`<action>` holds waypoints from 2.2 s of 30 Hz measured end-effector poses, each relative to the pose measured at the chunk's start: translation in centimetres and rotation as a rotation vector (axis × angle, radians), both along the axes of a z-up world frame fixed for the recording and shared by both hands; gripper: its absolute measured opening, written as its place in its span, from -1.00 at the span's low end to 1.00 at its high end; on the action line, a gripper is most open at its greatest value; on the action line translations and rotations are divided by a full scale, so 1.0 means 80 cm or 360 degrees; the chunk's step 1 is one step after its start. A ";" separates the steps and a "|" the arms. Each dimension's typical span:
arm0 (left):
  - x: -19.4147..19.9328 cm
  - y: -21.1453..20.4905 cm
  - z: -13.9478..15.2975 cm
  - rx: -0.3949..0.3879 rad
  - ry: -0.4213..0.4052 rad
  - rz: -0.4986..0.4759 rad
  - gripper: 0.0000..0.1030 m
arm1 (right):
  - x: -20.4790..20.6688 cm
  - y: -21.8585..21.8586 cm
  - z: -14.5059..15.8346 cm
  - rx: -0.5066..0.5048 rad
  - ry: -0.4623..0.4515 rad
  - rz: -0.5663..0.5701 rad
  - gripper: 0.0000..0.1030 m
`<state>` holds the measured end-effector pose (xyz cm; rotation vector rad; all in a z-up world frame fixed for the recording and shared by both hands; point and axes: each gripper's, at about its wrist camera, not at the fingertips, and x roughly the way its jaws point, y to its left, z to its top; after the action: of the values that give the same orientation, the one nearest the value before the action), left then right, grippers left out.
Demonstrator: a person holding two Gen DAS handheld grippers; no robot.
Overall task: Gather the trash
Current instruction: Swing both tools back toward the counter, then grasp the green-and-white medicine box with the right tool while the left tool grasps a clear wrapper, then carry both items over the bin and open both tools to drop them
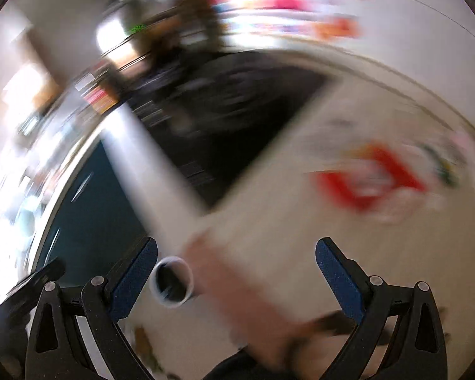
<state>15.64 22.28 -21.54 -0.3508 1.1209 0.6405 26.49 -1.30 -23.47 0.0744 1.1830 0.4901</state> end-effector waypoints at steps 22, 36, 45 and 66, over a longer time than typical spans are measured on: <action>0.413 -0.283 -0.166 -0.0461 0.0336 -0.0646 0.87 | 0.315 -0.240 -0.176 -0.0498 0.0143 -0.0103 0.59; 0.446 -0.328 -0.161 -0.0416 0.0295 -0.0830 -0.98 | 0.312 -0.293 -0.194 -0.0548 0.0239 -0.0182 0.48; 0.368 -0.274 -0.018 -0.0330 -0.0046 -0.0805 -0.98 | 0.270 -0.278 -0.132 -0.0392 0.0108 -0.0309 0.43; -0.156 0.239 -0.100 -0.0307 0.0050 0.0397 -0.98 | -0.086 0.265 -0.096 -0.0062 0.0166 0.0751 0.40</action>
<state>3.18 41.40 -29.57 -0.6556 1.1824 0.7603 19.60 19.87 -31.13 -0.2207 1.3149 0.8846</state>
